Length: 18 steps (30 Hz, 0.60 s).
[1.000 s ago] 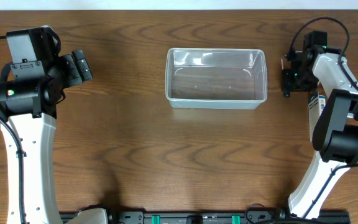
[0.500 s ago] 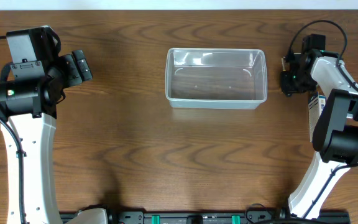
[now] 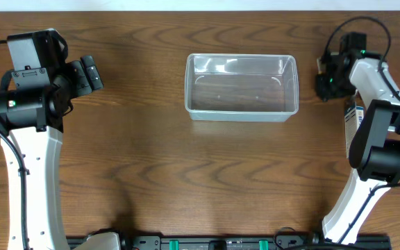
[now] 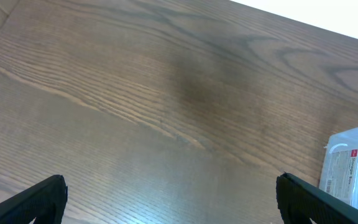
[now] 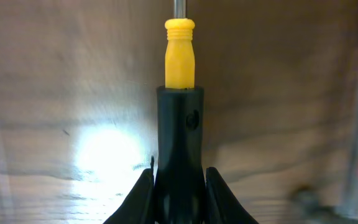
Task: Pack container
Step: 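Carry the screwdriver over the container with the right gripper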
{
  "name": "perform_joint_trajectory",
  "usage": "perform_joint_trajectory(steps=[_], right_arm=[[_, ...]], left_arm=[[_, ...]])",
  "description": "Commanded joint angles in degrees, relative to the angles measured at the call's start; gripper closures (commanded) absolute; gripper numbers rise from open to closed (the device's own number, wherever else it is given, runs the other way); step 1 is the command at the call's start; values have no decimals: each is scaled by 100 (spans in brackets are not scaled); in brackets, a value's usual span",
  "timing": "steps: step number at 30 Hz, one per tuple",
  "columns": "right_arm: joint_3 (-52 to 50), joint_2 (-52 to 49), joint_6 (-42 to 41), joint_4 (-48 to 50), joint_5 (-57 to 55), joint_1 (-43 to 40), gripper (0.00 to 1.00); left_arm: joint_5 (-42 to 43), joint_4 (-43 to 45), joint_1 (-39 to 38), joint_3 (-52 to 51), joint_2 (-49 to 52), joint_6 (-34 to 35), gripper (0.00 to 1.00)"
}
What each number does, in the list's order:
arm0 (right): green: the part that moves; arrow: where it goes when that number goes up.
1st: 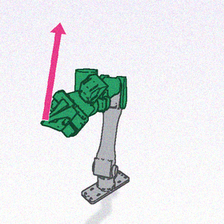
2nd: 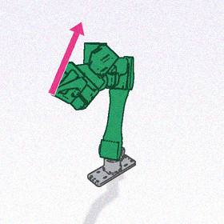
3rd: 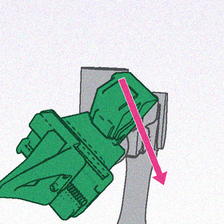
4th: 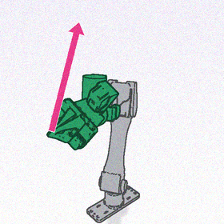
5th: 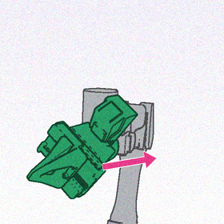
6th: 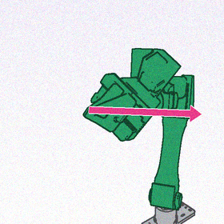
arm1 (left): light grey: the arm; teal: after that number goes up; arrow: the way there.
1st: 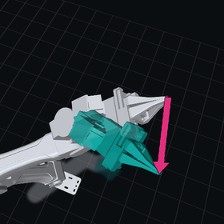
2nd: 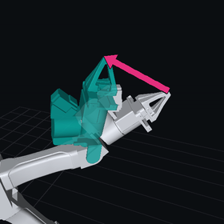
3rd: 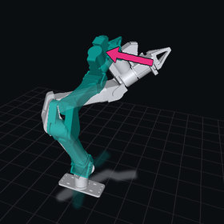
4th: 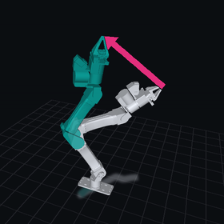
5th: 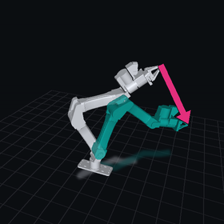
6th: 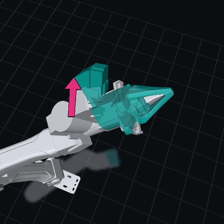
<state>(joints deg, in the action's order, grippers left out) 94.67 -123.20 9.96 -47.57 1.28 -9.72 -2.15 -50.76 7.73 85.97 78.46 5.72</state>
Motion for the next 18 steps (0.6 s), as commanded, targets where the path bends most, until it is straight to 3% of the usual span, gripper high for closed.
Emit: perform_joint_trajectory(steps=[1,9,18], right_arm=[[715,-2,-11,-149,-42,48,98],[2245,-2,4,-1010,-17,273,99],[3250,-2,953,-2146,1246,1156,99]], left_arm=[[-92,0,9,87,15,-79,2],[-92,0,7,87,15,-79,2],[-92,0,7,87,15,-76,2]])
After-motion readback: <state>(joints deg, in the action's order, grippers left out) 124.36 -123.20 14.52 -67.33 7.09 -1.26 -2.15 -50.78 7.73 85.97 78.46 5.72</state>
